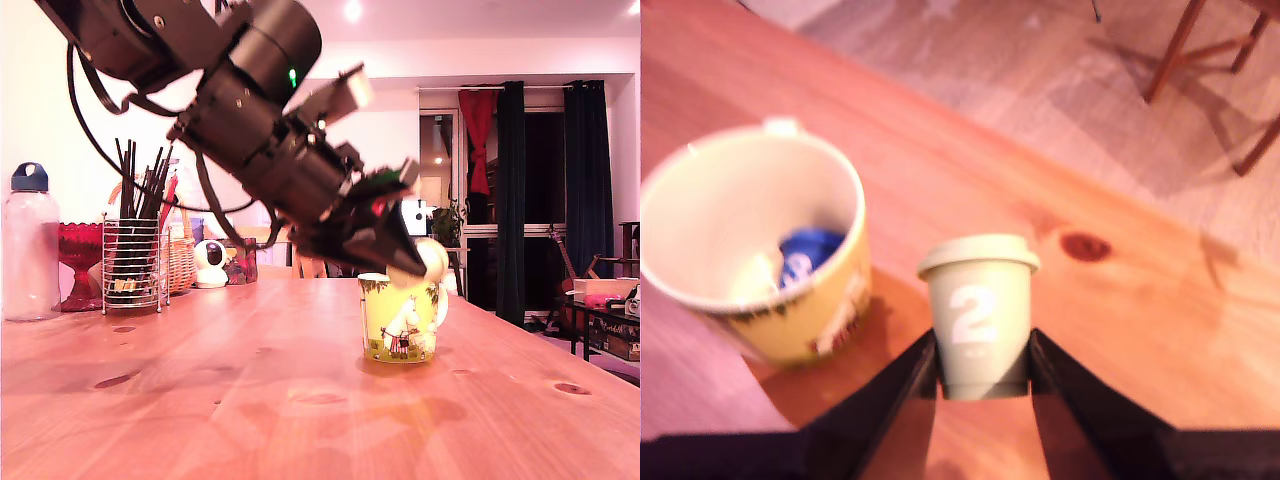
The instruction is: Pick the coffee capsule and then drop it inside the coffee cup in front of you
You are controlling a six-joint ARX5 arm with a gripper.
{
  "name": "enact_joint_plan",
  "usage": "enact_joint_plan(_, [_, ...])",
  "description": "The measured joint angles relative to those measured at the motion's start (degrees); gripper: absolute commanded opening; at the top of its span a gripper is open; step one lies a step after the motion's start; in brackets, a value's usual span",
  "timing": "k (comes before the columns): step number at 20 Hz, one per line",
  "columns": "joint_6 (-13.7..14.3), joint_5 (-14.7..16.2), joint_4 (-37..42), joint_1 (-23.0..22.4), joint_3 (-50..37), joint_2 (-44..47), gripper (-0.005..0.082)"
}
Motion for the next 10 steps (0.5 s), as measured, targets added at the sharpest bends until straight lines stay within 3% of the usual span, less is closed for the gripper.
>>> enact_joint_plan(2, [-0.48, -0.72, 1.57, 0.42, 0.00, -0.09, 0.0177])
enact_joint_plan(4, [-3.80, -2.01, 2.05, 0.90, 0.04, -0.11, 0.0178])
enact_joint_plan(10, [-7.58, -4.90, -5.49, 2.23, 6.47, -0.11, 0.0178])
